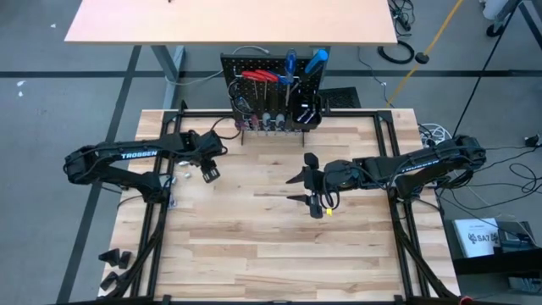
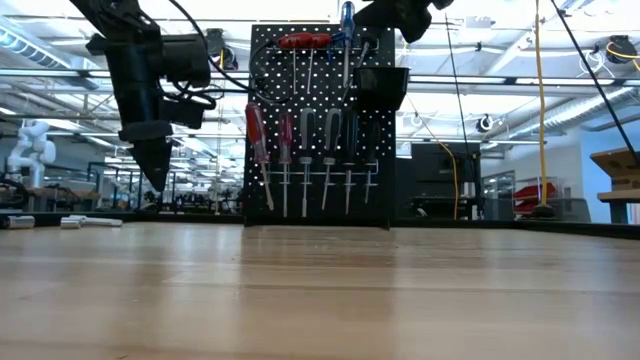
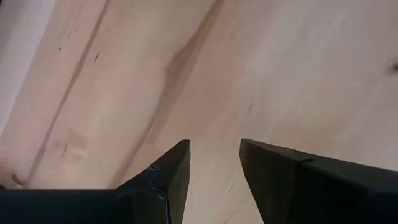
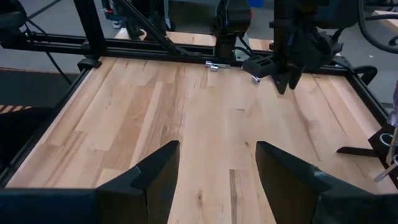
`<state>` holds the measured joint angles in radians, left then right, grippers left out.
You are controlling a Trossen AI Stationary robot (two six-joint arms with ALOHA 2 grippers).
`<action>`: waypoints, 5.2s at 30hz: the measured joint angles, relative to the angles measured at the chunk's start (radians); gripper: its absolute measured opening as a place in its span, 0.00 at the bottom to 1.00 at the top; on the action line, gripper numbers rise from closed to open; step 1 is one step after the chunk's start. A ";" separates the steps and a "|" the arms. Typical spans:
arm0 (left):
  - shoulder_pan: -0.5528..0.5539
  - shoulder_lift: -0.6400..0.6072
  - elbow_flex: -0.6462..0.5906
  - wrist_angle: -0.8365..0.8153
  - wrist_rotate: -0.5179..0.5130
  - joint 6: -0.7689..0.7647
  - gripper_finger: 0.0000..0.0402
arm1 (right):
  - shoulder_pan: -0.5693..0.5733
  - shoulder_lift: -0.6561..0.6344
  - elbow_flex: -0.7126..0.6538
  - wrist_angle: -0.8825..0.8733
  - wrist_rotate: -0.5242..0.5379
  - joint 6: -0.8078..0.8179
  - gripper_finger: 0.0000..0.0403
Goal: Hang tools onto peg board
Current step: Put the extension bar into the black bin on the peg board
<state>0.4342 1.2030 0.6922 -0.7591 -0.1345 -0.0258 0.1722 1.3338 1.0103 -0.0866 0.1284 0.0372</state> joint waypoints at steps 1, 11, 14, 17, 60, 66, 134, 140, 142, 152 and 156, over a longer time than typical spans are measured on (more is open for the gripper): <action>0.002 0.000 0.000 -0.001 0.000 0.005 0.37 | 0.000 0.000 0.000 0.000 0.000 0.000 0.51; 0.173 0.001 0.000 -0.013 -0.009 -0.073 0.37 | 0.000 0.027 0.000 -0.001 0.000 0.000 0.51; 0.236 0.001 0.000 -0.031 -0.024 -0.169 0.37 | 0.000 0.048 0.000 -0.003 0.000 0.000 0.51; 0.270 0.001 0.001 -0.123 -0.060 -0.277 0.37 | 0.000 0.064 0.000 -0.005 0.000 0.000 0.51; 0.381 0.295 -0.012 -0.127 0.107 -0.173 0.37 | 0.000 0.073 0.000 -0.001 0.000 -0.024 0.51; 0.378 0.298 -0.012 -0.123 0.119 -0.172 0.34 | 0.000 0.073 0.000 -0.001 0.000 -0.028 0.51; -0.483 0.103 0.164 0.774 0.625 0.044 0.10 | 0.000 0.073 0.000 -0.038 0.000 0.030 0.51; -0.508 0.103 0.164 0.893 0.621 0.096 0.10 | 0.000 0.073 0.000 0.019 0.001 0.003 0.51; -0.517 0.103 0.164 0.909 0.621 0.113 0.11 | 0.000 0.073 0.000 0.024 0.001 -0.002 0.51; -0.554 0.103 0.164 0.911 0.593 0.145 0.11 | 0.000 0.134 0.000 0.070 0.001 -0.004 0.51; -0.555 0.103 0.164 0.909 0.592 0.145 0.11 | -0.003 0.171 0.000 0.079 0.001 -0.020 0.51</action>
<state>-0.1211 1.3056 0.8566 0.1501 0.4580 0.1190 0.1692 1.5052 1.0100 -0.0079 0.1292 0.0168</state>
